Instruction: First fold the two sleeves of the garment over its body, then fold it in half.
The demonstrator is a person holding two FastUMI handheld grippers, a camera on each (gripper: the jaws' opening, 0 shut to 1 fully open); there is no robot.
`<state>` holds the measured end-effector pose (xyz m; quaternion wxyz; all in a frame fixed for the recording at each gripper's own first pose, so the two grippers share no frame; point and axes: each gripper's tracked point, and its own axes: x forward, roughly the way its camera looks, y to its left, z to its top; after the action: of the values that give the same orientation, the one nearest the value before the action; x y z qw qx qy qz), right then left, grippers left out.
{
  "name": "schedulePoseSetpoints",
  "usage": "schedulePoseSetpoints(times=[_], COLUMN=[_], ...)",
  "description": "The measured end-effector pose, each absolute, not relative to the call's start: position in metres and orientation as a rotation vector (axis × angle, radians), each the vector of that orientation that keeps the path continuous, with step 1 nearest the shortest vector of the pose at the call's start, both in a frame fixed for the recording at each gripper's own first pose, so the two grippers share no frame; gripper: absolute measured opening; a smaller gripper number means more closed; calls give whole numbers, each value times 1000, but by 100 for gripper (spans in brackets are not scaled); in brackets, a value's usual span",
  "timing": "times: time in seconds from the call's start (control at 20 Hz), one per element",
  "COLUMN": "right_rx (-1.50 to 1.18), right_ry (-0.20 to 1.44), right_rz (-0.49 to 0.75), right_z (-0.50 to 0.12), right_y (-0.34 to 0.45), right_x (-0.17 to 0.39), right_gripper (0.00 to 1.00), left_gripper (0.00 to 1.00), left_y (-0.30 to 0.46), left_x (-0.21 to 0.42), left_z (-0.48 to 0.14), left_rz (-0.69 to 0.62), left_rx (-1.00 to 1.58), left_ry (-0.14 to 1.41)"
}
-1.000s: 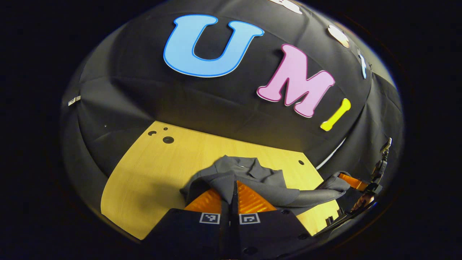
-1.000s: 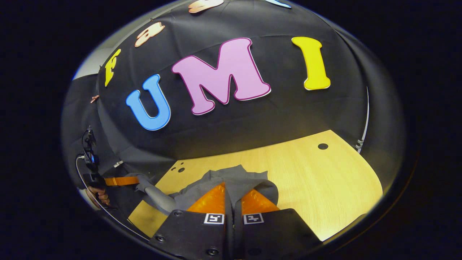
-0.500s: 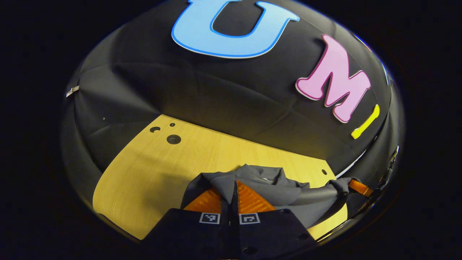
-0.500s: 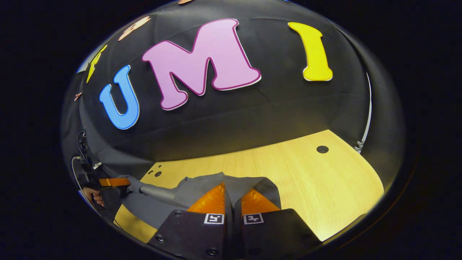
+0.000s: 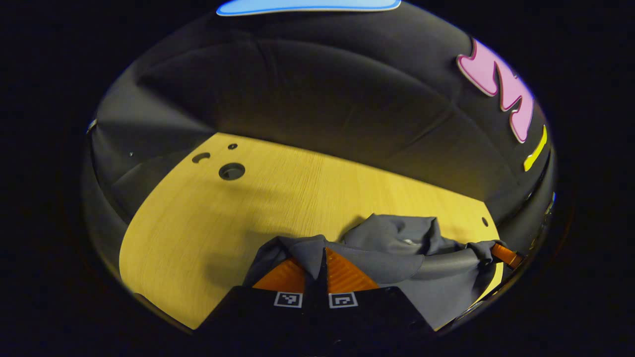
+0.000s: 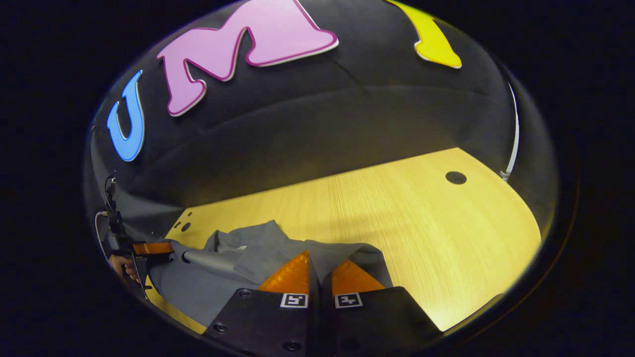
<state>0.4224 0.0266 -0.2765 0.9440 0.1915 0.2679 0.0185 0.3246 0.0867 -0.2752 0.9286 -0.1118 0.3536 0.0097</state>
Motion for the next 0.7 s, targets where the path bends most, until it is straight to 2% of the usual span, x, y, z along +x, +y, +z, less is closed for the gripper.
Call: schedulePoseSetpoints(times=[0.15, 0.2, 0.45, 0.5, 0.55, 0.6, 0.65, 0.7], right_rx=[396, 392, 459, 461, 443, 412, 380, 360], right_ry=[604, 619, 693, 692, 694, 678, 660, 646], right_rz=[27, 24, -3, -5, -21, -42, -60, -68], right_z=[-302, -310, -324, -322, -318, -313, -305, -297], right_y=[29, 30, 30, 29, 23, 16, 9, 5], right_x=[426, 427, 423, 422, 420, 417, 414, 410], right_gripper=[5, 0, 22, 26, 21, 24, 38, 29], left_gripper=[6, 6, 8, 15, 19, 29, 34, 48], left_y=[88, 88, 85, 84, 85, 86, 87, 86], left_x=[327, 330, 324, 323, 320, 319, 315, 313], left_z=[-295, -301, -305, -306, -307, -306, -303, -300], left_rz=[53, 59, 66, 65, 68, 66, 65, 61], left_rx=[-233, -231, -223, -219, -212, -205, -197, -192], left_ry=[753, 760, 777, 781, 784, 782, 776, 767])
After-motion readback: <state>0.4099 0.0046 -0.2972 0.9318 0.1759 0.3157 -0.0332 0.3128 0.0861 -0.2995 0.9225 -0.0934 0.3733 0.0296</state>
